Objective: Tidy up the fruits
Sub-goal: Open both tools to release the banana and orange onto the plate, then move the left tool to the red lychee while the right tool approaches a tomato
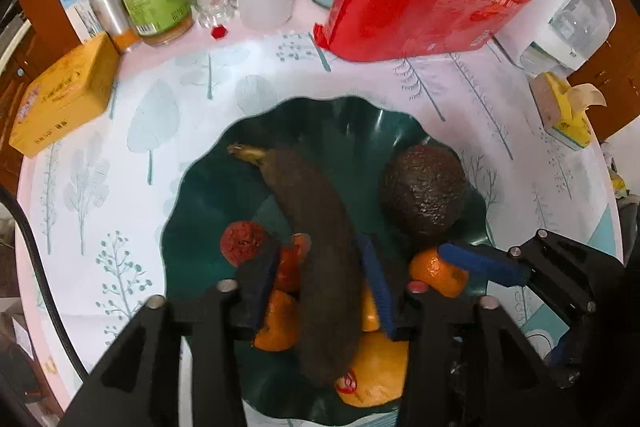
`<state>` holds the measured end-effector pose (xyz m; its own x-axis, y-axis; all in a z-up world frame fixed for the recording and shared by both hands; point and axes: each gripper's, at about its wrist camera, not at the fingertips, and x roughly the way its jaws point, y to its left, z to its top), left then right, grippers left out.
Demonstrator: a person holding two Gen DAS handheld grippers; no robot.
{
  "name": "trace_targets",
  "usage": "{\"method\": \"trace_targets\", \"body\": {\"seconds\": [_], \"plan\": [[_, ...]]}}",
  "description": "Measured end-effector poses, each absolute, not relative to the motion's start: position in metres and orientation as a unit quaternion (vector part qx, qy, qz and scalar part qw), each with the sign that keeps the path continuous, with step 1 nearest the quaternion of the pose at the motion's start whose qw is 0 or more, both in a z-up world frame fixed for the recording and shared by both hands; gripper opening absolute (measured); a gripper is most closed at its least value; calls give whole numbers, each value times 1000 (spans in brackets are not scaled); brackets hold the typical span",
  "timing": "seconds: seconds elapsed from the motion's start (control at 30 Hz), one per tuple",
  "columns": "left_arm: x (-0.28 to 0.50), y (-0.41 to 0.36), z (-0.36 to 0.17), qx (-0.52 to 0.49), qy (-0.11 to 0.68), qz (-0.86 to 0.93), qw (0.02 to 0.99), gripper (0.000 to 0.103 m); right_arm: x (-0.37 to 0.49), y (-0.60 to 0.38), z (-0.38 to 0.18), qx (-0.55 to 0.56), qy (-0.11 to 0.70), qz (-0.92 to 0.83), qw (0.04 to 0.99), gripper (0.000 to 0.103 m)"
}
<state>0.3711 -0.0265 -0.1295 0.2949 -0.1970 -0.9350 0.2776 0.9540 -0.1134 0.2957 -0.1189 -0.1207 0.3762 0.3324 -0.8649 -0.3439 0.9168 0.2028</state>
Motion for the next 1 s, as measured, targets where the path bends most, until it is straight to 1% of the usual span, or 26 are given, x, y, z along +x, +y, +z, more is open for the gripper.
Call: {"method": "trace_targets", "body": {"seconds": [0.03,0.1,0.43,0.77,0.8,0.9,1.0], "plan": [[368,-26,-123,39,566,-144,811,54,295,-120,-119,-8,517,204,831,51],[363,-25,-112,44,552,-144,820,56,289,-120,-114,-16,509,203,836,52],[334,-21,-77,76,534,-130,832,57,270,-124,-99,-6,505,200,839,52],[285,0,-30,83,513,-118,846,58,231,-131,-56,-9,485,184,855,52],[280,2,-24,84,510,-118,848,60,225,-132,-50,-11,481,183,858,51],[260,7,-3,88,493,-118,858,69,209,-134,-28,-15,465,179,867,51],[237,11,19,90,476,-121,866,71,193,-135,-7,-20,450,175,876,51]]}}
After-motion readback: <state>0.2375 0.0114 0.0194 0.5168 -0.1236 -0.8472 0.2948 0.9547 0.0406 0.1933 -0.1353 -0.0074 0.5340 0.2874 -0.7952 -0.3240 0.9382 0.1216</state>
